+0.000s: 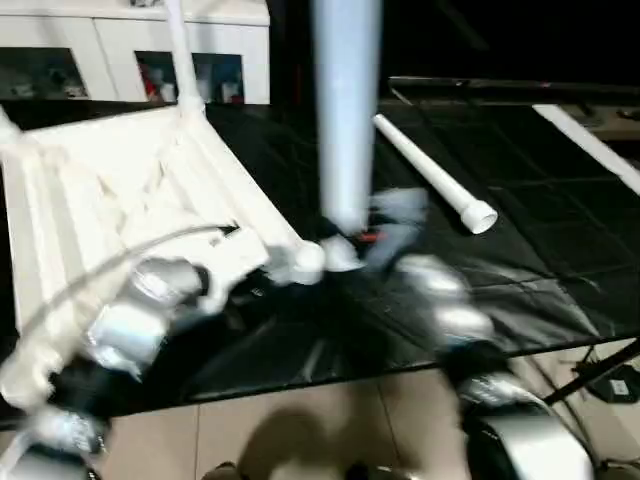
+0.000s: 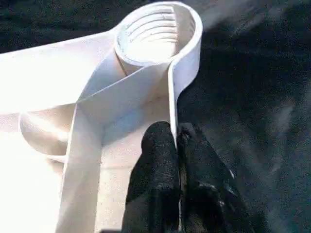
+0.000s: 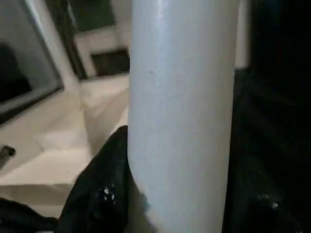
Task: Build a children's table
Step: Insert table leg to table base
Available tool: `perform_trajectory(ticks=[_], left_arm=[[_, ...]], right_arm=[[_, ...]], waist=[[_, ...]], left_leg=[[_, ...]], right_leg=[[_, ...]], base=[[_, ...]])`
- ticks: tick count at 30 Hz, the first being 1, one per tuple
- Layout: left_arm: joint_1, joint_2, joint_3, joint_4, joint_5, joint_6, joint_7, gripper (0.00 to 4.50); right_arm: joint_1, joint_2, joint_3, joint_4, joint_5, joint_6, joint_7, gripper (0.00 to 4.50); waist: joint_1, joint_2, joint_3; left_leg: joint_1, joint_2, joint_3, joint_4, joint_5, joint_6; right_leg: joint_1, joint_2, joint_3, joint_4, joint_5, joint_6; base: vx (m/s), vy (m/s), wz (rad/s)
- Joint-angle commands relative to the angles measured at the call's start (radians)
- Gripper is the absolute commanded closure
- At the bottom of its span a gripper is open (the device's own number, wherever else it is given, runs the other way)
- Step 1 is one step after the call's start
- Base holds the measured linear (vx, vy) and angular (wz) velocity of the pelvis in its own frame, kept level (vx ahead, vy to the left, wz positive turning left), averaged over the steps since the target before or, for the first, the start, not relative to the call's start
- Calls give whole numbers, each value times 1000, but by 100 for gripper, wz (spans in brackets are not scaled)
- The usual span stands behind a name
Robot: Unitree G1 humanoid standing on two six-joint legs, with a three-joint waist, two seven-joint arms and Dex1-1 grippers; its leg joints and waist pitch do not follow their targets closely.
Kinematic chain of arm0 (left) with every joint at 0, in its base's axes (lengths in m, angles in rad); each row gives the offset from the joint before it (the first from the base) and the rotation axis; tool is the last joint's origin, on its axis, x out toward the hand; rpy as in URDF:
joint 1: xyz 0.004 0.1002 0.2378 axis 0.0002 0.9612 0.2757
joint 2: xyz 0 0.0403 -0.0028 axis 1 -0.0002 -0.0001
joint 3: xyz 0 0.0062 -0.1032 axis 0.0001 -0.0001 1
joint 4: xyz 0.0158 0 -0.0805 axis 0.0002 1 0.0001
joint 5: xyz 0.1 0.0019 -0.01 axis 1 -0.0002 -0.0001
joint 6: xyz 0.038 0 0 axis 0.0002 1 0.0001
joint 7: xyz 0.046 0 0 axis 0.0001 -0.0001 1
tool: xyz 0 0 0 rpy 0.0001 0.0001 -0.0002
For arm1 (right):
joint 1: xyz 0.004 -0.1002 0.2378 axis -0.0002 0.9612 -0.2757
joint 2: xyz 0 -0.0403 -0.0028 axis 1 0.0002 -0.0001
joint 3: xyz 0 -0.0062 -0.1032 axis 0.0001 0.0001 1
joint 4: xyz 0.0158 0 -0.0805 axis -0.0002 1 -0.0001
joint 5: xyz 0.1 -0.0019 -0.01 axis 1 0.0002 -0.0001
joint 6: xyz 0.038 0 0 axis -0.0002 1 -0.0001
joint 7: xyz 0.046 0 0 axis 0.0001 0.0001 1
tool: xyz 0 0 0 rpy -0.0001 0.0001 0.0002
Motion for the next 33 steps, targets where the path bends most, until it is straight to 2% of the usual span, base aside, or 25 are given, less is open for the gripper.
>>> perform_trajectory(ticks=[1,2,3,5,8,9,10,11,12,13,14,16,17,18,19,20,21,22,23,25,26,27,30,31,33], left_arm=[[-49,4,-28,69,32,-95,-15,450],[-76,3,-33,121,34,-123,-12,450],[-98,1,-37,165,37,-150,-6,450],[-158,-3,-44,268,54,-222,13,450],[-186,-7,-33,305,44,-251,11,450],[-204,-14,0,308,0,-232,-27,395],[-205,-14,3,308,-3,-231,-30,395],[-213,-15,18,303,-25,-223,-50,395],[-220,-12,51,268,-72,-196,-88,385],[-221,-12,56,263,-78,-189,-92,367],[-228,-14,66,264,-95,-183,-101,367],[-257,-29,115,256,-148,-147,-86,345],[-272,-33,125,271,-162,-148,-80,340],[-289,-36,137,279,-177,-140,-74,329],[-332,-52,164,294,-199,-122,-37,329],[-373,-72,185,310,-209,-102,8,329],[-421,-99,205,339,-208,-84,68,329],[-421,-99,205,339,-208,-84,68,329],[-475,-131,225,382,-199,-70,154,329],[-551,-181,250,450,-186,-60,276,321],[-590,-208,259,490,-182,-61,331,321],[-593,-212,258,492,-182,-63,331,321],[-627,-267,248,505,-199,-76,315,321],[-632,-281,244,500,-209,-76,302,321],[-631,-310,241,464,-241,-65,256,321]], right_arm=[[5,-5,-16,-90,49,37,37,259],[17,-12,-18,-118,62,56,47,259],[24,-16,-18,-134,67,67,51,259],[60,-27,-12,-206,85,107,49,259],[80,-30,-10,-246,92,128,39,259],[97,-32,-9,-279,94,150,27,259],[99,-32,-9,-282,93,152,26,259],[106,-33,-8,-297,92,165,17,259],[116,-37,6,-318,69,180,-6,259],[117,-38,8,-320,65,181,-9,259],[119,-40,12,-327,56,187,-16,259],[125,-40,22,-350,55,210,-17,259],[127,-41,24,-359,56,220,-19,259],[129,-40,27,-369,57,234,-24,259],[131,-36,33,-382,61,246,-25,259],[132,-28,35,-392,68,251,-25,259],[130,-15,36,-399,66,243,-33,259],[130,-15,36,-399,66,243,-33,259],[127,-8,46,-401,57,252,-47,259],[122,-2,64,-404,54,274,-54,259],[116,1,73,-398,52,282,-57,259],[116,1,74,-398,51,282,-56,259],[113,2,84,-393,36,265,-55,259],[114,1,86,-392,30,259,-55,259],[115,-3,90,-389,19,246,-49,259]], waist=[[5,23,-68],[10,39,-68],[12,38,-73],[19,44,-75],[31,41,-78],[35,46,-79],[36,45,-79],[38,41,-82],[40,45,-83],[42,43,-82],[44,43,-83],[50,40,-83],[52,39,-80],[53,39,-83],[53,33,-85],[59,31,-90],[58,27,-91],[58,27,-91],[60,29,-95],[62,25,-103],[65,22,-105],[67,19,-106],[69,15,-109],[70,17,-108],[74,21,-103]], left_leg=[[20,7,4,-72,-539,-37],[28,6,6,-68,-533,-36],[31,7,8,-65,-522,-38],[34,7,10,-63,-511,-40],[35,10,12,-61,-488,-45],[36,10,14,-59,-471,-47],[35,10,15,-59,-463,-48],[29,11,15,-59,-431,-48],[28,12,15,-59,-423,-48],[28,12,16,-59,-425,-48],[27,12,17,-57,-430,-52],[27,9,19,-52,-420,-55],[29,7,22,-48,-425,-51],[28,7,22,-45,-418,-51],[24,7,22,-45,-400,-48],[24,8,25,-41,-355,-45],[19,9,27,-38,-318,-40],[19,9,27,-38,-318,-40],[12,9,25,-32,-270,-41],[13,5,28,-22,-180,-26],[7,1,28,-17,-119,-8],[5,-1,29,-13,-87,7],[-1,-3,31,-3,-29,36],[0,-3,32,-3,-32,41],[2,1,33,-5,-97,38]], right_leg=[[35,-35,25,-67,-397,-132],[30,-34,27,-72,-398,-129],[30,-34,27,-66,-375,-135],[30,-35,28,-64,-363,-138],[32,-38,27,-65,-373,-140],[32,-39,28,-62,-359,-147],[32,-37,28,-62,-347,-153],[39,-36,28,-54,-310,-165],[39,-36,27,-51,-292,-173],[39,-36,26,-52,-302,-174],[38,-36,26,-50,-309,-181],[38,-35,28,-45,-297,-184],[32,-33,29,-46,-305,-186],[35,-34,29,-42,-299,-186],[40,-34,29,-38,-283,-187],[42,-32,29,-29,-234,-195],[44,-31,29,-23,-173,-207],[44,-31,29,-23,-173,-207],[52,-30,28,-7,-95,-223],[59,-24,28,7,38,-244],[66,-25,27,13,110,-256],[69,-25,26,16,145,-262],[71,-26,26,22,200,-281],[69,-26,25,21,196,-286],[66,-29,25,14,125,-291]], base=[[0,0,0],[0,0,0],[0,0,0],[0,0,0],[0,0,0],[0,0,0],[0,0,0],[0,0,0],[0,0,0],[0,0,0],[0,0,0],[0,0,0],[53,-30,5],[53,-30,5],[62,-25,4],[66,-21,4],[66,-21,4],[69,-16,3],[67,-5,0],[60,-1,0],[0,0,0],[0,0,0],[0,0,0],[0,0,0],[0,0,0]])
